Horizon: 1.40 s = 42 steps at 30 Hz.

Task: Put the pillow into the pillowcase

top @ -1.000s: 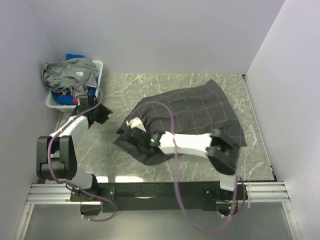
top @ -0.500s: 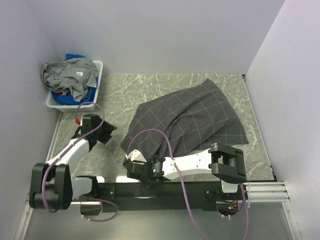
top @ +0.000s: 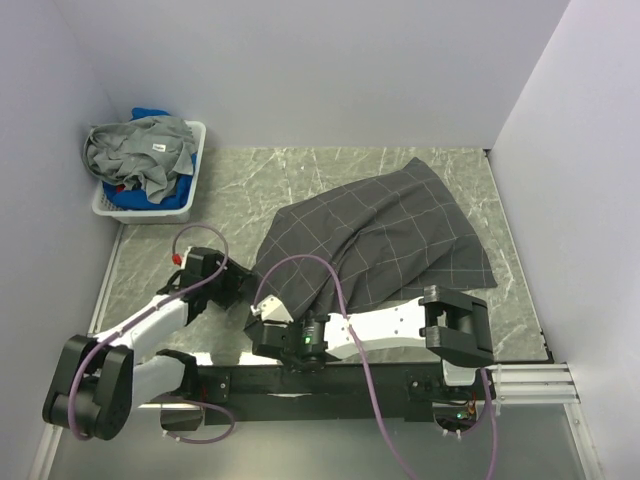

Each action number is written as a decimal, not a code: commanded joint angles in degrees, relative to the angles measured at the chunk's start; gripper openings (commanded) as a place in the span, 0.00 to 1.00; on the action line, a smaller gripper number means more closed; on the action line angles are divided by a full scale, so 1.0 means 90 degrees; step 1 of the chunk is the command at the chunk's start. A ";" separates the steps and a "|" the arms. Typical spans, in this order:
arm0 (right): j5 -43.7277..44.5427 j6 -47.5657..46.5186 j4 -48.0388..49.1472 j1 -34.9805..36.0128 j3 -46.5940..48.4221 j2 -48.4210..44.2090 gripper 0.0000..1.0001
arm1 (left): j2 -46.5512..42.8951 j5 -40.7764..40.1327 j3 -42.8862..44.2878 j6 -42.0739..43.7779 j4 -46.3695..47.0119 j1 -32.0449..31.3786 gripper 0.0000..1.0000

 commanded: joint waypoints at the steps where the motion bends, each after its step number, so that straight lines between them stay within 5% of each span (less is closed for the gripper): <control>1: 0.0348 0.0096 -0.0184 -0.0037 0.0152 -0.0488 0.03 | 0.0463 -0.0095 0.0025 -0.0264 0.0619 -0.0156 0.69; 3: 0.0426 0.0077 -0.0262 -0.0057 0.0133 -0.0614 0.03 | 0.0669 -0.0114 0.0239 -0.0206 0.0814 -0.0166 0.59; 4: 0.0436 0.0048 -0.0291 -0.0057 0.0142 -0.0673 0.03 | 0.0893 -0.0201 0.0376 -0.0167 0.0845 -0.0166 0.35; 7: 0.0495 -0.0128 -0.0525 -0.0067 0.0259 -0.0955 0.03 | 0.1410 -0.0280 0.1361 0.0184 0.0699 -0.0001 0.01; 15: -0.0617 -0.1045 -0.0751 -0.0018 0.0533 -0.1611 0.11 | 0.2622 -0.0427 0.5137 0.1395 -0.0931 0.1572 0.01; 20: -0.1243 -0.1251 -0.0507 0.0216 0.0884 -0.1095 0.16 | 0.3355 -0.0280 0.6216 0.1777 -0.1225 0.2080 0.01; 23: -0.1555 -0.1320 -0.0204 0.0226 0.1050 -0.0674 0.29 | 0.3697 -0.0193 0.6315 0.1894 -0.1195 0.2100 0.01; 24: -0.1595 -0.1339 -0.0165 0.0226 0.1099 -0.0529 0.42 | 0.3765 -0.0125 0.6325 0.1952 -0.1245 0.2109 0.01; 27: -0.1556 -0.1359 -0.0165 0.0226 0.1168 -0.0478 0.69 | 0.3864 0.0002 0.6101 0.2060 -0.1167 0.2178 0.26; 31: -0.0952 -0.1184 -0.0232 0.0061 0.1109 -0.0732 0.73 | 0.3611 0.0150 0.5905 0.2177 -0.1039 0.2334 0.52; 39: 0.0269 0.0026 -0.0243 -0.1304 0.0048 -0.1912 0.78 | 0.2626 0.0051 0.5018 0.1953 -0.1002 0.2286 0.67; 42: 0.0338 0.0330 0.0001 -0.2544 -0.0820 -0.2907 0.79 | 0.2235 0.0062 0.4597 0.2050 -0.0864 0.1935 0.71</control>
